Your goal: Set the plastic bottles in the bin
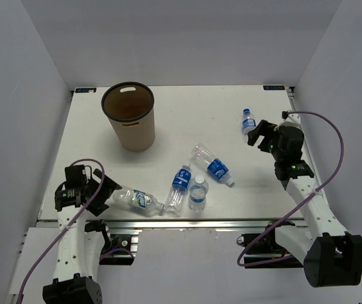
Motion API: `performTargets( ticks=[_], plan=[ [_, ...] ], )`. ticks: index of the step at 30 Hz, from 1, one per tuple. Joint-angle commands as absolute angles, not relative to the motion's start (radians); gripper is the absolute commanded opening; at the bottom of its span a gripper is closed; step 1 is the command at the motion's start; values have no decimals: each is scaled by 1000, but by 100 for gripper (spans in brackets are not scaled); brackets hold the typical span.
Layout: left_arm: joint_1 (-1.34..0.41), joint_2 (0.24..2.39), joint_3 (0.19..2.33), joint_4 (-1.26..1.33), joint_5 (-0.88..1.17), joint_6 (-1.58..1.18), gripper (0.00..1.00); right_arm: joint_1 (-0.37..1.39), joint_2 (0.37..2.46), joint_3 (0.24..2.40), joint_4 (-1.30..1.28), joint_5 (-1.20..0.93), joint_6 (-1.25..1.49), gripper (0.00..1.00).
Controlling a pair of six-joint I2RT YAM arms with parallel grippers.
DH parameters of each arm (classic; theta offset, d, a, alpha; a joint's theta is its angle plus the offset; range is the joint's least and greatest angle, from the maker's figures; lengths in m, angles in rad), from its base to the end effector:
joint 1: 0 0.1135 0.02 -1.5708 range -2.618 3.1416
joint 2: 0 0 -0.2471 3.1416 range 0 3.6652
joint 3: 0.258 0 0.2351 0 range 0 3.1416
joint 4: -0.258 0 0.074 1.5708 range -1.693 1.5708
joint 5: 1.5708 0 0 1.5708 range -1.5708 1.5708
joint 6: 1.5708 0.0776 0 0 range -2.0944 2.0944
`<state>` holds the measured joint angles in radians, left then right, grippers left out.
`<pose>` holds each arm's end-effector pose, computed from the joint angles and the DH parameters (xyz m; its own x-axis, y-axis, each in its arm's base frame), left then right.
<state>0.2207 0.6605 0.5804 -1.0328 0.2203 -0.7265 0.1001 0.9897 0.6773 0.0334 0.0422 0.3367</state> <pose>0.1232 0.0103 0.1724 -0.5750 -0.7933 -0.2002 -0.6706 0.5971 -0.4402 0.2638 0.0232 0.2655 -0.2783 0.3038 -0.9112 0.0344 0.9512 0.3066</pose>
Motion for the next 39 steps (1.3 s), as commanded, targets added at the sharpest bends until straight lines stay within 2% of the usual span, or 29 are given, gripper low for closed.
performTargets(
  ticks=[1, 9, 12, 24, 26, 30, 31, 32, 36, 39],
  plan=[
    [221, 675, 555, -982, 249, -746, 98, 98, 994, 681, 75, 70, 331, 89],
    [82, 767, 543, -867, 172, -869, 98, 98, 1000, 680, 80, 113, 321, 89],
    [-75, 840, 563, -830, 108, -928, 98, 97, 1008, 681, 78, 140, 318, 89],
    [-265, 997, 577, -767, -103, -1018, 96, 92, 1028, 687, 61, 192, 321, 89],
    [-293, 1043, 578, -736, -123, -1032, 86, 94, 1025, 689, 57, 195, 321, 89],
    [-302, 1081, 659, -788, -193, -1017, 47, 91, 1022, 686, 48, 221, 319, 89],
    [-302, 1071, 692, -860, -230, -1016, 25, 89, 1020, 687, 45, 221, 321, 89],
    [-301, 1056, 762, -894, -267, -1006, 21, 90, 1019, 687, 44, 221, 321, 89],
    [-301, 968, 998, -1064, -518, -996, 21, 87, 1019, 689, 48, 207, 310, 89],
    [-301, 948, 1225, -1013, -604, -916, 21, 87, 1014, 677, 81, 128, 288, 89]
  ],
)
